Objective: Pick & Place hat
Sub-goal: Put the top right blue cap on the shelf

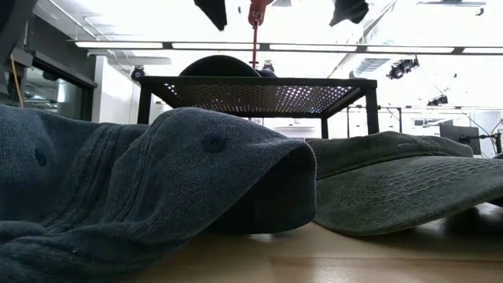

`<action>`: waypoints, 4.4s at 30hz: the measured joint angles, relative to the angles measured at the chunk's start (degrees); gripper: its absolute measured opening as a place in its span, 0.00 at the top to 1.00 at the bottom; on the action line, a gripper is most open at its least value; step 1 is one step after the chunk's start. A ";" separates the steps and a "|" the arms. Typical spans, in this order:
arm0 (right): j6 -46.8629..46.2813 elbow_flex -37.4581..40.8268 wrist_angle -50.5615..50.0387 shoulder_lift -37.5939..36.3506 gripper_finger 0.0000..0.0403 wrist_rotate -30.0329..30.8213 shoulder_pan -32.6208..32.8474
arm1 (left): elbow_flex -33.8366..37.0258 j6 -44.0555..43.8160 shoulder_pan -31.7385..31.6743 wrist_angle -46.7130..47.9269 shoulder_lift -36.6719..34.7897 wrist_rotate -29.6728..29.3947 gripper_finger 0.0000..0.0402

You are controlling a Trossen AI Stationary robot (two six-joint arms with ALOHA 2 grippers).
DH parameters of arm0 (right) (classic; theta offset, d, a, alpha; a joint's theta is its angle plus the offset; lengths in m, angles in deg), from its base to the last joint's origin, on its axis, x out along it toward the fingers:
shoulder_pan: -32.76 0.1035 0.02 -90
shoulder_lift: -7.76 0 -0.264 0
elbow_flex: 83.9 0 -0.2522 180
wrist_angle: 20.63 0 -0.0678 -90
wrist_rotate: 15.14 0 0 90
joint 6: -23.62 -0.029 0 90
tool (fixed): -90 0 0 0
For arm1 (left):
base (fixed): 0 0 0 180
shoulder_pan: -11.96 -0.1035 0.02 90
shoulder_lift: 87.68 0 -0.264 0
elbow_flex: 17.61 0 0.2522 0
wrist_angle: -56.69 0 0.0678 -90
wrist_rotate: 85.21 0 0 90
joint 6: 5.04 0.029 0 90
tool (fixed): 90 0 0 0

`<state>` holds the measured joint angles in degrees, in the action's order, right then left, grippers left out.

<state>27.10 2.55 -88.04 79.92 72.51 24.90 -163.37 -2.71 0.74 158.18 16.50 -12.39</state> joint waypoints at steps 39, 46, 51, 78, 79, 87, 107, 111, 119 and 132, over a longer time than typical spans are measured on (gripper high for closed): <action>-4.94 15.87 23.15 5.48 1.00 3.58 4.94 | 63.06 -17.09 6.21 -64.26 -36.69 3.42 0.50; -5.23 22.22 37.01 4.96 1.00 -0.19 2.62 | 78.42 -21.73 9.53 -75.56 -50.03 -4.56 0.50; -6.48 23.73 41.83 6.29 1.00 -1.21 1.01 | 84.58 -25.76 9.51 -77.72 -55.29 -4.88 0.50; -8.11 23.69 51.08 13.56 1.00 -3.13 -2.60 | 85.85 -26.60 9.38 -77.15 -56.63 -17.28 0.50; -8.15 23.69 51.51 14.11 1.00 -3.17 -2.60 | 85.85 -26.62 9.38 -77.19 -56.63 -17.58 0.50; -9.17 23.58 54.70 16.17 1.00 -4.38 -2.58 | 85.85 -26.64 9.38 -77.19 -56.61 -18.37 0.50; -10.11 23.69 58.24 16.37 1.00 -5.68 -2.53 | 85.85 -26.66 9.38 -77.14 -56.61 -18.32 0.50; -10.13 23.69 59.40 16.37 1.00 -5.66 -2.53 | 85.85 -26.66 9.38 -77.14 -56.61 -18.30 0.50; -11.15 23.69 56.49 14.77 1.00 -3.98 -2.72 | 85.85 -26.65 9.38 -77.10 -56.61 -18.20 0.50; -3.15 14.14 35.58 14.08 1.00 -2.44 -3.52 | 85.83 -26.60 9.36 -76.86 -56.59 -18.20 0.50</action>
<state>23.95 16.69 -52.46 94.00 70.07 21.38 -77.54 -29.31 10.09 81.32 -40.09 -30.59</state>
